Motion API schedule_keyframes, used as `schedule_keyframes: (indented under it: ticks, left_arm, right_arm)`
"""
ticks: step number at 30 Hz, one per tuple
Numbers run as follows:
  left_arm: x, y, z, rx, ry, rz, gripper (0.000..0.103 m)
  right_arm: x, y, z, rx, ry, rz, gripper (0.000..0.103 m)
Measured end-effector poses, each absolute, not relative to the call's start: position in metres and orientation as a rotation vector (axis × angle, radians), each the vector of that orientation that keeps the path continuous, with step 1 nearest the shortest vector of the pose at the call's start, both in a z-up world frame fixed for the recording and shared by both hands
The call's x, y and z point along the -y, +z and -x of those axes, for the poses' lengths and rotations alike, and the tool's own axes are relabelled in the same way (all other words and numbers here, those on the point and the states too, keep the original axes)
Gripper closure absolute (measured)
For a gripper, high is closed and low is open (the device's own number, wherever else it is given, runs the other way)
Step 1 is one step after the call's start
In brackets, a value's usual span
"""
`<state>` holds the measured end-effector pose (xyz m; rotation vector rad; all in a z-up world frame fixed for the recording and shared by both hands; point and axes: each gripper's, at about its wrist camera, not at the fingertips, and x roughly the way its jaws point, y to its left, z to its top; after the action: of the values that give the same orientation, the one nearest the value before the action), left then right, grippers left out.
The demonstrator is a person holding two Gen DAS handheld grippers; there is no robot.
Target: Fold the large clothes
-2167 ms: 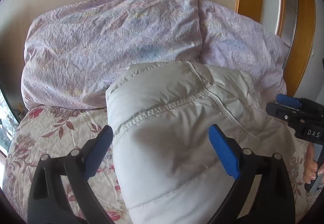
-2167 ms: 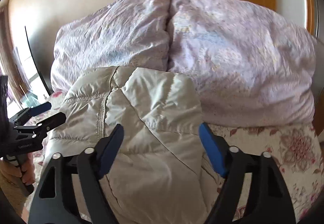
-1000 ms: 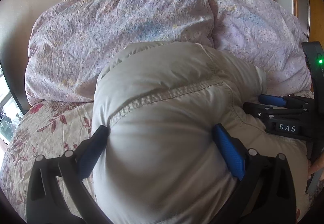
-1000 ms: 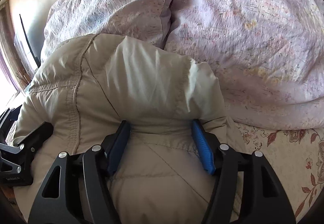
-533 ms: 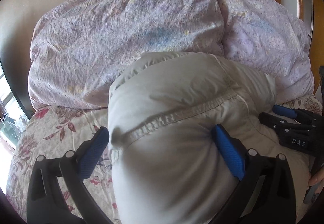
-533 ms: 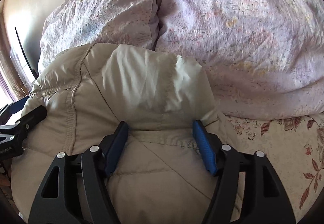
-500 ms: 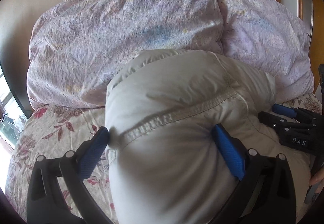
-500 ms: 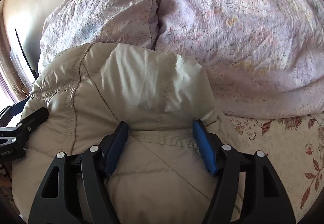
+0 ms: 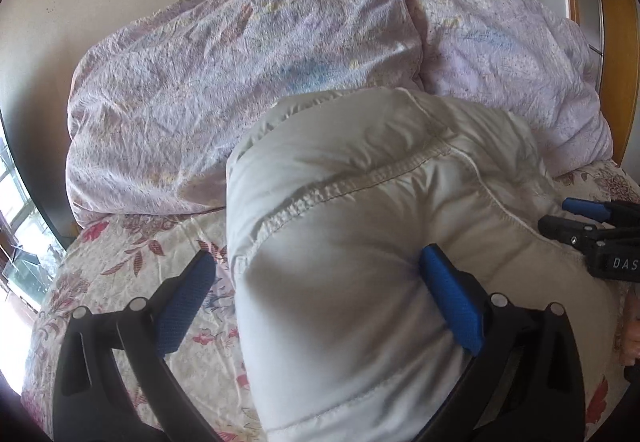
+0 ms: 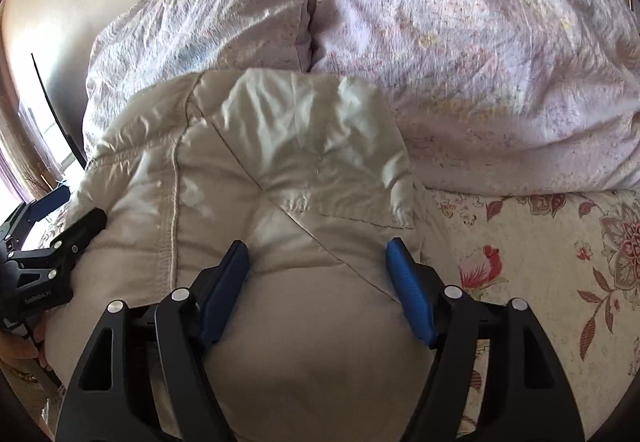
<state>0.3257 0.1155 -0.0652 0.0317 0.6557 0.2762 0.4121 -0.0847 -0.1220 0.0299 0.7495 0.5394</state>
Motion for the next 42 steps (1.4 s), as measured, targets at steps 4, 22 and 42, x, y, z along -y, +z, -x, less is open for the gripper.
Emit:
schedule_keyframes:
  ticks: [4, 22, 42]
  left_arm:
    - [-0.135, -0.075, -0.337, -0.700, 0.238, 0.113, 0.002]
    - [-0.131, -0.041, -0.219, -0.670, 0.241, 0.211, 0.002]
    - [-0.075, -0.045, -0.112, -0.648, 0.297, 0.061, 0.002]
  right_arm:
    - [0.087, -0.131, -0.423, -0.786, 0.518, -0.109, 0.016]
    - [0.133, -0.083, -0.312, -0.728, 0.316, -0.124, 0.001]
    - [0.137, -0.069, -0.185, -0.625, 0.303, -0.110, 0.001]
